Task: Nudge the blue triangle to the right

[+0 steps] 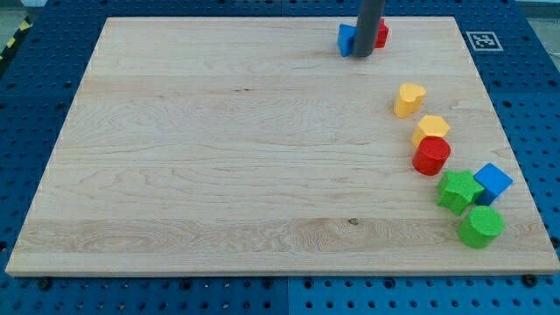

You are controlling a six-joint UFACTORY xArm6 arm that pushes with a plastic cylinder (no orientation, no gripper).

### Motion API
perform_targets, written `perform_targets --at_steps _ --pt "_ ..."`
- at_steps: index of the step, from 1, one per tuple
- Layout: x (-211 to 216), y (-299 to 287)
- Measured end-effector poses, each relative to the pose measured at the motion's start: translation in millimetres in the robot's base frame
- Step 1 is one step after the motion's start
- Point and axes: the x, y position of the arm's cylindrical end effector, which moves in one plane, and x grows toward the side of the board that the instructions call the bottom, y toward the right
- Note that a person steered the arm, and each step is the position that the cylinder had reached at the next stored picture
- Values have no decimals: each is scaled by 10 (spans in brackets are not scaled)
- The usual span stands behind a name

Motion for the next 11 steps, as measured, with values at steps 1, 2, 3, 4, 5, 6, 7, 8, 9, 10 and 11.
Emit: perform_targets --at_steps 1,2,3,4,5,6,7,8,9,10,11 --pt "0 -456" --pt "-74 -905" --pt "-562 -1055" --pt "-617 -938" --pt "-395 -815" --pt "-312 -691" --pt "-312 -536" --pt "-310 -507" --pt "-194 -488" --pt "21 -371" --pt "44 -398"
